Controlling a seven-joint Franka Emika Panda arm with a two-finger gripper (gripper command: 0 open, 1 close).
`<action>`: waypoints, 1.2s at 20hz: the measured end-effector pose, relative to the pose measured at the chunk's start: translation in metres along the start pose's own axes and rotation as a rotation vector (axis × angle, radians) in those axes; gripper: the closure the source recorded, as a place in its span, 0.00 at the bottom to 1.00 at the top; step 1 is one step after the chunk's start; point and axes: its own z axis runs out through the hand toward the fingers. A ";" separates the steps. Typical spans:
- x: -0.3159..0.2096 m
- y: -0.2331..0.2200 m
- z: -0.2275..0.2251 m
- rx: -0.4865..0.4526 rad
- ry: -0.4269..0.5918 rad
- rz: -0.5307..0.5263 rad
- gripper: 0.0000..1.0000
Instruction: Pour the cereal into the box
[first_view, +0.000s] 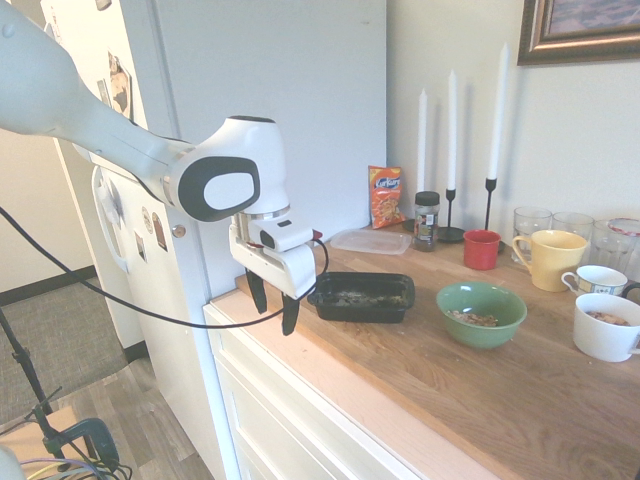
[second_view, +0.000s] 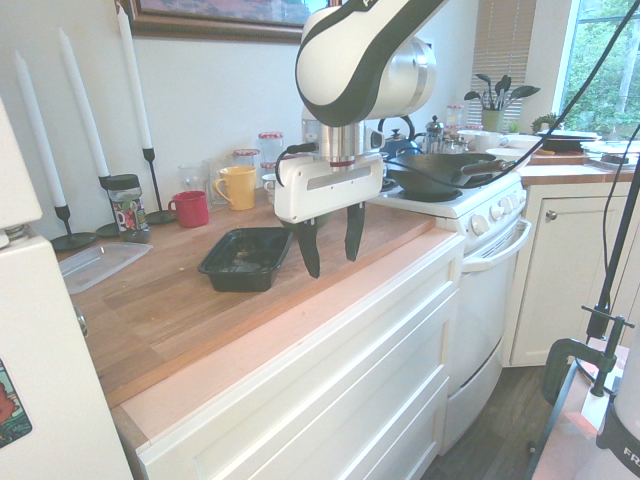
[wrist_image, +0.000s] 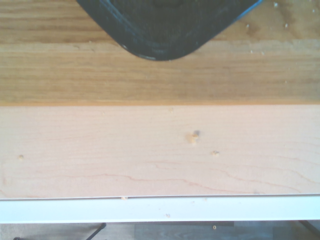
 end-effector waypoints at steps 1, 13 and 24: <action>0.000 0.000 0.000 0.000 0.000 0.000 0.00; 0.132 -0.024 -0.075 0.104 0.098 0.094 0.00; 0.322 0.009 -0.078 0.123 0.069 0.279 0.00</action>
